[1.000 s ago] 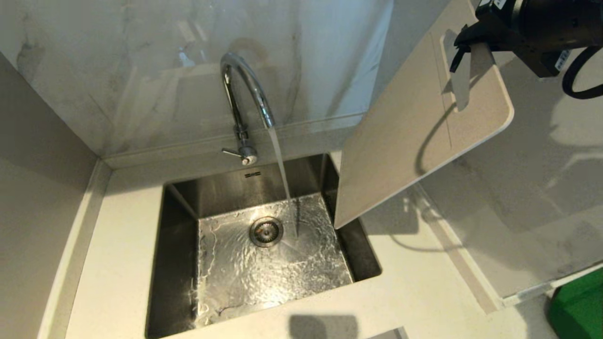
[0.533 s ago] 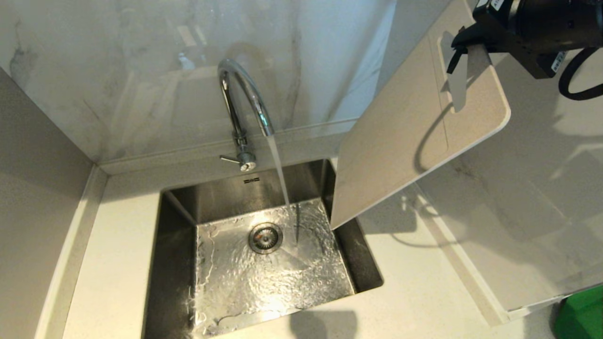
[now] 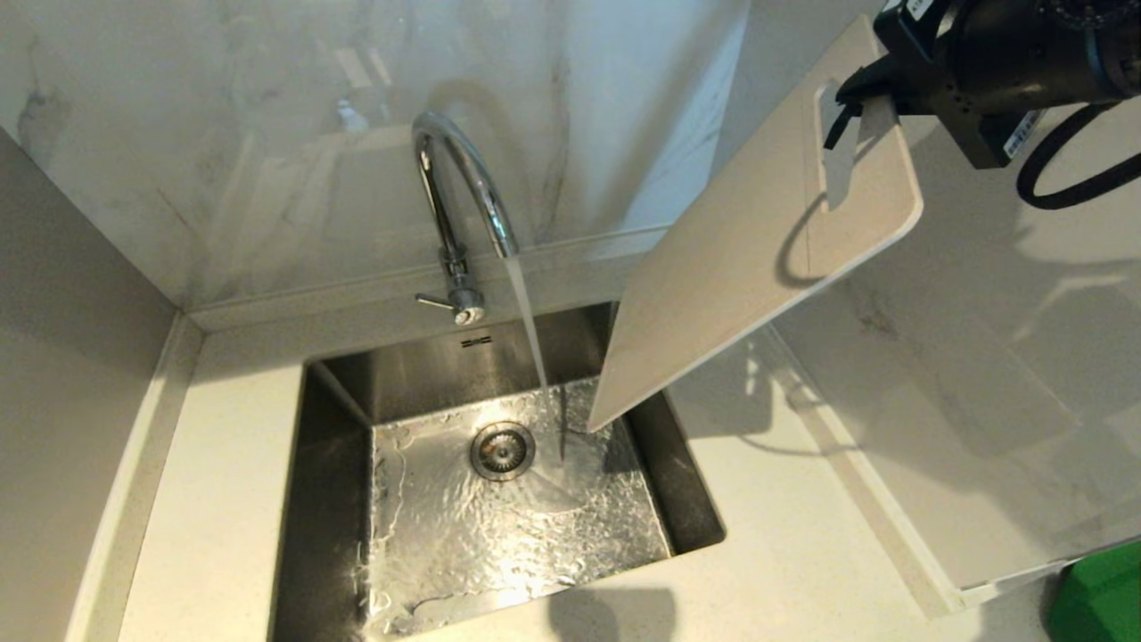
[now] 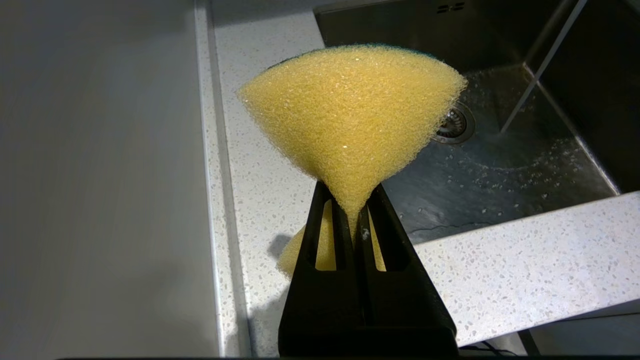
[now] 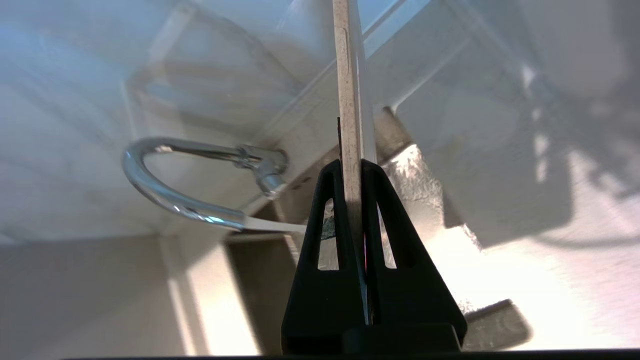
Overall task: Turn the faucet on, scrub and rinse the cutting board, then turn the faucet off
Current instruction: Scrub the cutting board underwater
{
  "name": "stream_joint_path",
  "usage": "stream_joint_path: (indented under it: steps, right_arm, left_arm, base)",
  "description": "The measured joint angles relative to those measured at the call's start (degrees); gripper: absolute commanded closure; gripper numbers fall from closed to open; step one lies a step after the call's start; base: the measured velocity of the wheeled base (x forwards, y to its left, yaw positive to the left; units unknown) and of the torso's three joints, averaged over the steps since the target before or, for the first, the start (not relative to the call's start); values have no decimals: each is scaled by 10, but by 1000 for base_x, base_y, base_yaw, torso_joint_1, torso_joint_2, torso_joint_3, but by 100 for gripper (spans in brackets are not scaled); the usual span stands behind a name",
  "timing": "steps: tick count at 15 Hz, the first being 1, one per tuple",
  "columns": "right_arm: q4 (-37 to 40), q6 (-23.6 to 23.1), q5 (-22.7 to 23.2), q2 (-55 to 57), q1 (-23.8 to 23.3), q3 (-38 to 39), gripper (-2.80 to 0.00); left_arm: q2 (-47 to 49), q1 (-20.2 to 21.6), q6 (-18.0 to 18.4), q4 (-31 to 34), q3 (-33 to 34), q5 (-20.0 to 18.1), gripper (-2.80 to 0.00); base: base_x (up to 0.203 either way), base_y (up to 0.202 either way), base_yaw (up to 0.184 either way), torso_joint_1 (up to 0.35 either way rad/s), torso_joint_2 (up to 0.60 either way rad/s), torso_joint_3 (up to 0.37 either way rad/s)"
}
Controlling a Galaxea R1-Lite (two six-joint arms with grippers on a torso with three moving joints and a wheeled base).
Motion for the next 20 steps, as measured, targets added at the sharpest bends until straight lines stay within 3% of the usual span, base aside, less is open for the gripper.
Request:
stream_joint_path:
  steps: [3,10,20]
  right_arm:
    - [-15,47,0,23,2,0,0]
    - [-49,95,3,89,44,0,0]
    - [-79,105,3,174,100,0,0]
  left_arm:
    - [0,0,0,0,0,0,0]
    - [0,0,0,0,0,0,0]
    - [0,0,0,0,0,0,0]
  base:
    - [0,0,0,0,0,0]
    - [0,0,0,0,0,0]
    - [0,0,0,0,0,0]
